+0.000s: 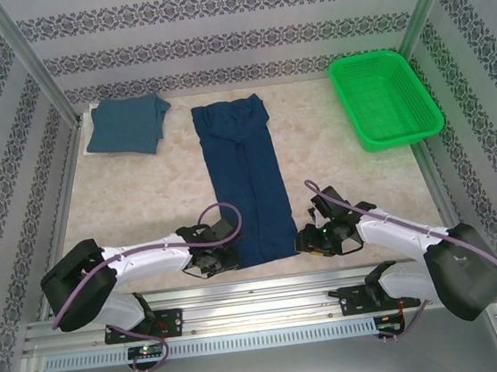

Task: Fold and stack the t-shirts

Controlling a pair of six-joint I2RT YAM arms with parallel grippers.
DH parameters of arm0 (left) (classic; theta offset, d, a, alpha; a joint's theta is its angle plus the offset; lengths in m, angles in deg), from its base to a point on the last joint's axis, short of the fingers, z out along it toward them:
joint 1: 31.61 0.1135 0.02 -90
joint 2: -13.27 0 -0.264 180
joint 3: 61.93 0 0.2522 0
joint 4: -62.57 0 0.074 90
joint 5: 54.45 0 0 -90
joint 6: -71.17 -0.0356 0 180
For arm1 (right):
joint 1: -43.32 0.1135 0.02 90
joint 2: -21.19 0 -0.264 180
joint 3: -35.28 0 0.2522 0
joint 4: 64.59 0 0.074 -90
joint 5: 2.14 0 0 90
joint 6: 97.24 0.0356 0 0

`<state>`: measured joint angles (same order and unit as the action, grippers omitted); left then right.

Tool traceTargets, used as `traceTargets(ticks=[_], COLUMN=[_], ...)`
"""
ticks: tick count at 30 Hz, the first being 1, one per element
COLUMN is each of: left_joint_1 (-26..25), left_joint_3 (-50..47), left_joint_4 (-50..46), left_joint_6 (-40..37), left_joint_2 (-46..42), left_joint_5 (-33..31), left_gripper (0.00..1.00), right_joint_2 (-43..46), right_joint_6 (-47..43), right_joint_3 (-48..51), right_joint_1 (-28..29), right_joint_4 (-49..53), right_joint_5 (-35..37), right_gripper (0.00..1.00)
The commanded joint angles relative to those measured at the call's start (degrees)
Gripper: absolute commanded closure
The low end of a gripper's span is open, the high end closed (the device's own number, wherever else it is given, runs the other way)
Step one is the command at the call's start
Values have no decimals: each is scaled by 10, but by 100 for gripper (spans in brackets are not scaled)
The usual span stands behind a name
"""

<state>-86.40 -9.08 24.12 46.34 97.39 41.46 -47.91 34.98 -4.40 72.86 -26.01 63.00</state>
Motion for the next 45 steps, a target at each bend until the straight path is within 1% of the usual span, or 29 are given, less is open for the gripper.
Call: traceTargets(ticks=[1, 4, 8, 11, 14, 17, 19, 22, 26, 28, 32, 35, 37, 40, 42, 43, 44, 45], left_joint_1=[-10, -10, -9, -10, -9, -9, -9, -8, -8, -8, -8, -8, -8, -8, -8, -8, -8, -8], left_joint_3=[-1, 9, 7, -4, -28, -56, -68, -74, -60, -49, -60, -46, -39, -26, -7, -1, 2, 6], left_joint_4=[294, 278, 278, 273, 282, 285, 291, 340, 360, 348, 377, 378, 388, 394, 375, 373, 379, 381], left_joint_6=[-6, -10, -1, 6, 25, 44, 53, 70, 73, 67, 75, 63, 58, 44, 29, 25, 25, 24], left_joint_2=[75, 67, 51, 33, 2, -48, -65, -57, -34, -24, -6, 13, 31, 55, 70, 77, 83, 87], left_joint_5=[62, 61, 73, 75, 75, 62, 53, 64, 76, 81, 83, 87, 94, 95, 94, 93, 94, 94], left_gripper=[55, 53, 53, 53, 54, 53, 53, 53, 53, 54, 56, 60, 65, 78, 90, 97, 100, 100], right_joint_2=[-26, -20, -7, 3, 15, 51, 62, 40, 11, -1, -19, -37, -49, -64, -60, -55, -48, -41], right_joint_6=[-7, -8, -15, -13, -14, -9, -6, -15, -17, -24, -28, -32, -32, -26, -18, -16, -15, -15], right_joint_3=[-3, -12, -22, -19, -16, -16, -17, -25, -22, -25, -20, -22, -19, -11, -3, -2, -1, -1], right_joint_1=[22, 24, 24, 25, 25, 25, 25, 25, 25, 23, 21, 20, 19, 22, 27, 27, 27, 26], right_joint_4=[-130, -116, -81, -73, -57, -35, -32, -28, -49, -48, -72, -83, -93, -111, -122, -121, -118, -115], right_joint_5=[-6, -4, 2, 0, -2, 6, 6, 3, 6, 9, 8, 10, 12, -1, -4, -1, 2, 5], right_gripper=[56, 56, 55, 55, 55, 54, 53, 53, 53, 53, 54, 56, 60, 68, 75, 80, 84, 87])
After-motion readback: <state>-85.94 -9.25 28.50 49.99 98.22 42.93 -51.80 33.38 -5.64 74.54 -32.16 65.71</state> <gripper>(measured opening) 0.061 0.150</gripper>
